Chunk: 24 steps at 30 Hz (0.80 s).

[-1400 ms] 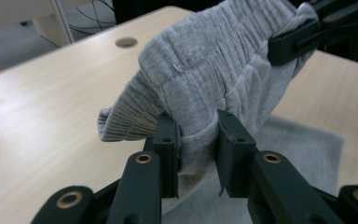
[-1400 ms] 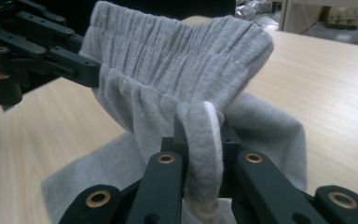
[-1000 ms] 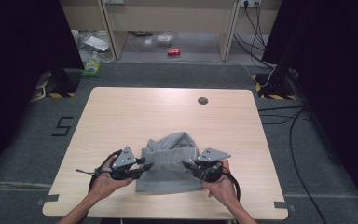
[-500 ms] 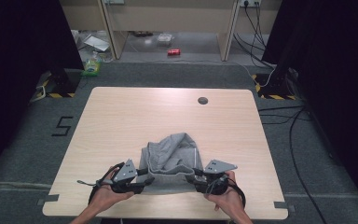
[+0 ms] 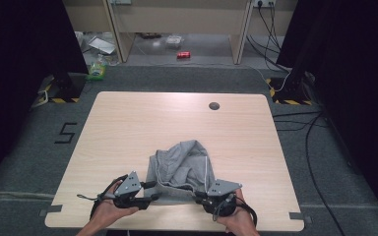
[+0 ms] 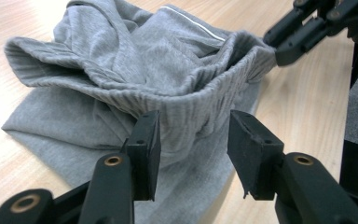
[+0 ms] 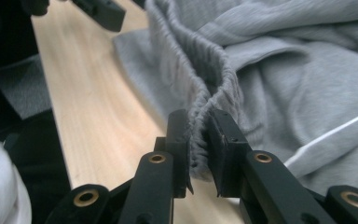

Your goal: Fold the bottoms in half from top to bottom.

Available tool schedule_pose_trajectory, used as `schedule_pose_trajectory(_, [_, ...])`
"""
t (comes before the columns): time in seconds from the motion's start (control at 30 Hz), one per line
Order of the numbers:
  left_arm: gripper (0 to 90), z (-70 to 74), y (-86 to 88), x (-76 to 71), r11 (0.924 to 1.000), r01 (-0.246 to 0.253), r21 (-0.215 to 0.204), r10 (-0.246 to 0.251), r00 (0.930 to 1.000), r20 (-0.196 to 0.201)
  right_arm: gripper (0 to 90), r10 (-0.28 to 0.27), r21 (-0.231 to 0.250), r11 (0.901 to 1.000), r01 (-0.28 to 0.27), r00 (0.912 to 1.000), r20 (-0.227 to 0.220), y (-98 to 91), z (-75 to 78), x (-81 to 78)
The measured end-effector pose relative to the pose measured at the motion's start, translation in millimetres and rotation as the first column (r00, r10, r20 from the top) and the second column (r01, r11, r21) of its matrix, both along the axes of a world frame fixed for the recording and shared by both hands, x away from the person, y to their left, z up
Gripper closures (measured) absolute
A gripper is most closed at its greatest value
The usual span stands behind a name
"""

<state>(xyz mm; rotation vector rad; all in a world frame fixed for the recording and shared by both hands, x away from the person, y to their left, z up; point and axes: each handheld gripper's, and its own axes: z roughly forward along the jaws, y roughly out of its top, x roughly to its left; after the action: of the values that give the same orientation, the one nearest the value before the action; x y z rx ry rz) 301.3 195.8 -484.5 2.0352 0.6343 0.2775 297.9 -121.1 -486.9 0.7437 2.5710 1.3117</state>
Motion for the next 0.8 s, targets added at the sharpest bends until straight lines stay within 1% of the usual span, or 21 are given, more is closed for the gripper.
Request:
schedule_pose_trajectory(0.1, [54.2,-1.8,0.5,-1.8,1.0,0.004,-0.004,-0.005,1.0,-0.007,78.0,0.016,-0.02,0.9997,-0.016,0.9999,0.0,1.8,-1.2,-4.9])
schedule_pose_trajectory(0.13, [54.1,-2.3,1.0,-1.8,1.0,0.004,-0.006,-0.004,1.0,-0.009,77.0,0.014,-0.018,0.9997,-0.014,0.9999,0.0,1.6,-1.1,-5.3])
schedule_pose_trajectory(0.17, [54.0,-2.2,2.7,-1.2,1.0,0.002,-0.005,-0.002,1.0,-0.008,73.4,0.003,-0.01,0.9999,-0.003,1.0,-0.006,0.6,0.0,-4.6])
schedule_pose_trajectory(0.2, [53.7,-2.0,4.5,-0.5,0.9999,-0.006,-0.011,0.006,0.9999,-0.011,70.6,-0.017,0.019,0.9997,0.018,0.9997,-0.019,-1.1,2.6,-2.4])
schedule_pose_trajectory(0.23, [52.8,-1.8,6.3,0.5,0.9998,-0.012,-0.013,0.011,0.9998,-0.013,69.3,-0.027,0.043,0.9987,0.028,0.9994,-0.021,-2.8,5.8,0.3])
schedule_pose_trajectory(0.3, [50.9,-1.9,12.1,3.9,0.9989,-0.042,-0.02,0.041,0.9987,-0.031,65.6,-0.048,0.077,0.9959,0.049,0.9987,-0.019,-4.7,12.8,5.8])
schedule_pose_trajectory(0.37, [48.9,-4.3,18.2,8.2,0.9971,-0.076,-0.006,0.076,0.9956,-0.056,62.5,-0.058,0.101,0.9931,0.06,0.9981,-0.017,-4.4,20.5,13.3])
schedule_pose_trajectory(0.4, [48.6,-6.5,20.7,10.0,0.9956,-0.094,0.0,0.094,0.9936,-0.062,61.5,-0.065,0.107,0.992,0.067,0.9977,-0.016,-2.9,23.9,17.1])
schedule_pose_trajectory(0.5, [46.6,-13.9,26.3,14.7,0.9899,-0.141,0.015,0.142,0.9864,-0.084,58.1,-0.071,0.101,0.9924,0.071,0.9975,-0.003,3.0,31.4,31.0])
schedule_pose_trajectory(0.53, [46.5,-16.9,27.9,16.3,0.9885,-0.15,0.021,0.151,0.9843,-0.091,55.9,-0.076,0.093,0.9928,0.076,0.9971,-0.003,5.9,33.1,35.2])
schedule_pose_trajectory(0.57, [46.6,-19.0,28.8,17.2,0.9875,-0.155,0.027,0.157,0.9829,-0.096,53.2,-0.068,0.079,0.9945,0.069,0.9976,-0.01,10.0,34.6,40.9])
schedule_pose_trajectory(0.6, [46.6,-20.7,29.6,17.8,0.9866,-0.16,0.032,0.162,0.9819,-0.098,51.9,-0.068,0.07,0.9952,0.069,0.9975,-0.02,13.7,35.9,44.5])
schedule_pose_trajectory(0.63, [46.6,-21.4,30.3,18.2,0.9856,-0.165,0.036,0.168,0.9808,-0.099,50.7,-0.066,0.069,0.9954,0.066,0.9977,-0.014,17.3,36.9,48.2])
schedule_pose_trajectory(0.73, [46.2,-24.0,31.4,19.8,0.9831,-0.178,0.043,0.182,0.9777,-0.105,47.7,-0.067,0.068,0.9953,0.069,0.9975,-0.02,27.2,40.1,58.2])
schedule_pose_trajectory(0.77, [45.9,-24.7,31.1,19.9,0.9825,-0.18,0.049,0.184,0.9776,-0.103,46.6,-0.07,0.065,0.9953,0.072,0.9972,-0.025,31.8,41.4,63.2])
schedule_pose_trajectory(0.8, [45.3,-26.2,30.2,19.8,0.9812,-0.182,0.065,0.187,0.9775,-0.097,46.1,-0.069,0.063,0.9955,0.071,0.9971,-0.032,34.7,42.1,66.4])
